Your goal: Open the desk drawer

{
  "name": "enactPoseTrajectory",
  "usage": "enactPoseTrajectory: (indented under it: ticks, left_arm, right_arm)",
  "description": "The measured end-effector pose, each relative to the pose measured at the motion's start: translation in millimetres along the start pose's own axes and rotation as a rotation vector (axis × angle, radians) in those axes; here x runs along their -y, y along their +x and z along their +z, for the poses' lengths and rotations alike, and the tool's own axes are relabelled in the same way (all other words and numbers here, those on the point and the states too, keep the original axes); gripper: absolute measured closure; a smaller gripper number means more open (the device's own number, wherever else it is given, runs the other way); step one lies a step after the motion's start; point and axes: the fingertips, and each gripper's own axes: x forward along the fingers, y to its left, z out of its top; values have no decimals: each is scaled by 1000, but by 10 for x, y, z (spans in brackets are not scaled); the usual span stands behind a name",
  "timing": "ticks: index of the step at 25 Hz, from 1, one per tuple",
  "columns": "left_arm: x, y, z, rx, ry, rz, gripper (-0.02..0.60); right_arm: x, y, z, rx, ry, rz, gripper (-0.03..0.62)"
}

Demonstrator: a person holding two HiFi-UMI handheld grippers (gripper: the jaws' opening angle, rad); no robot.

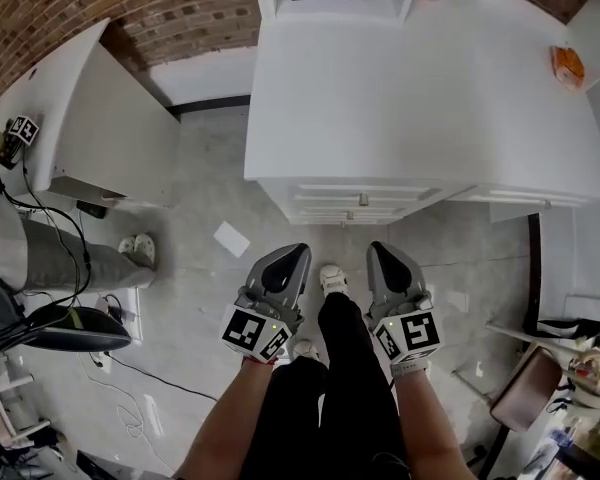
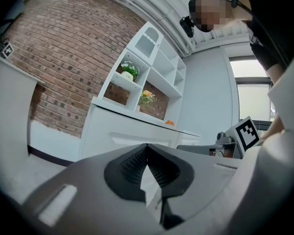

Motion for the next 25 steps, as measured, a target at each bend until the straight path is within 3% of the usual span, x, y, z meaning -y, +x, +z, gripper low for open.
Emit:
enactPoseTrajectory:
  ticks: [12, 25]
  left_arm:
    - [-258, 366, -282, -14, -16, 24, 578]
    - [-612, 612, -358, -1, -16, 82, 578]
  right_arm:
    - [388, 530, -320, -14, 52, -113, 534]
    - [489, 887, -474, -19, 103, -140, 508]
